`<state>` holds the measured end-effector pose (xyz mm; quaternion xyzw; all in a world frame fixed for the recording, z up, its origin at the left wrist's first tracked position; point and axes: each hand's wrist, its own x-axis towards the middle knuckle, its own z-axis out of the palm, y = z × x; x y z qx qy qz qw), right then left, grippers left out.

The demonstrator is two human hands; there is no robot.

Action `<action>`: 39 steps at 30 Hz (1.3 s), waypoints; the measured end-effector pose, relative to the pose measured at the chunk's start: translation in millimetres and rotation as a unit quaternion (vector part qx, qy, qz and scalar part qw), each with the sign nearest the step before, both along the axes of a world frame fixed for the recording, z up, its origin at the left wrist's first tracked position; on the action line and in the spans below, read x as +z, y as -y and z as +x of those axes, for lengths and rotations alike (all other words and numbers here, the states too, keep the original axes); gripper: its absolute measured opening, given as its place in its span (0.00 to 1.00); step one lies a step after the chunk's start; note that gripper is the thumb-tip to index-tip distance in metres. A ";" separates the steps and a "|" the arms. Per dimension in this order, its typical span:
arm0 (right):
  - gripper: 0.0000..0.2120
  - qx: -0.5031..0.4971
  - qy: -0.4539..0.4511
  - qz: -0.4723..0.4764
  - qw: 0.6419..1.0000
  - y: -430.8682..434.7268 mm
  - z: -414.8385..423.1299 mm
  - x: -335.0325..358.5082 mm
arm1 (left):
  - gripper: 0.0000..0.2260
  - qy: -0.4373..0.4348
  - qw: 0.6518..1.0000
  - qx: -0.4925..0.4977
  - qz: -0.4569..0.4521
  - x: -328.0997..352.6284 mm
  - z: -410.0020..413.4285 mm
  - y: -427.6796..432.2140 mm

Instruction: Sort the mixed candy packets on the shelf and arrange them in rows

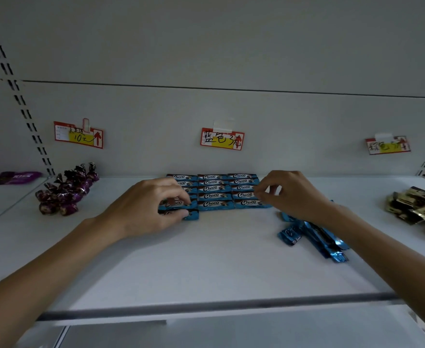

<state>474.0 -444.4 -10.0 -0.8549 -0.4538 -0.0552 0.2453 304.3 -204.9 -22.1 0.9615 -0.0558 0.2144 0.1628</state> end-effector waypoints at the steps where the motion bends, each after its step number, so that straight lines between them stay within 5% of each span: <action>1: 0.04 -0.005 0.000 0.001 1.000 5.6 1.6 2.4 | 0.17 0.004 1.000 -0.012 -0.001 1.3 4.8 7.2; 9: 0.06 -0.054 0.008 -0.093 0.994 62.6 2.5 12.3 | 0.14 -0.042 0.994 -0.102 0.010 4.0 48.4 103.2; 15: 0.14 -0.053 0.000 -0.186 0.981 83.5 -5.2 13.3 | 0.25 -0.096 0.990 -0.092 0.053 3.9 67.7 141.3; 39: 0.06 -0.022 -0.036 -0.115 0.992 66.7 -4.6 11.0 | 0.15 -0.086 0.992 -0.087 0.004 4.9 56.7 118.3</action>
